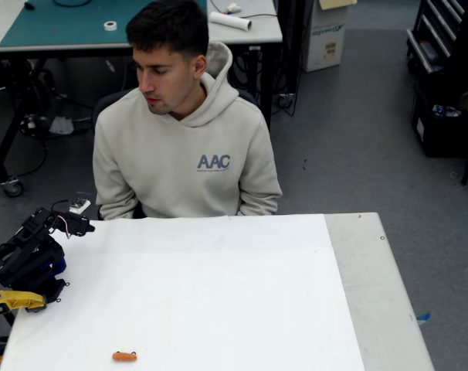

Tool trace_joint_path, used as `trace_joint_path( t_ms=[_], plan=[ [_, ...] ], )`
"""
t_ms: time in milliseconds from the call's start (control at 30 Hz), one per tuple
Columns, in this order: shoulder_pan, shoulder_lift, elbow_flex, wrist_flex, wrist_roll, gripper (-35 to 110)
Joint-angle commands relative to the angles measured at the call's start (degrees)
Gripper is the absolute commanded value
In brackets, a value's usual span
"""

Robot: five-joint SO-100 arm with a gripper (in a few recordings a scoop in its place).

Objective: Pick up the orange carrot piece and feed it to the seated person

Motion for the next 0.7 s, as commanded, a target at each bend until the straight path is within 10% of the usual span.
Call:
trace_joint_path(
  t_ms=[0, 667],
  plan=[
    [-1.32, 0.79, -0.79, 0.79, 0.00, -3],
    [-0.79, 0.79, -0.79, 0.79, 0.00, -3]
  ],
)
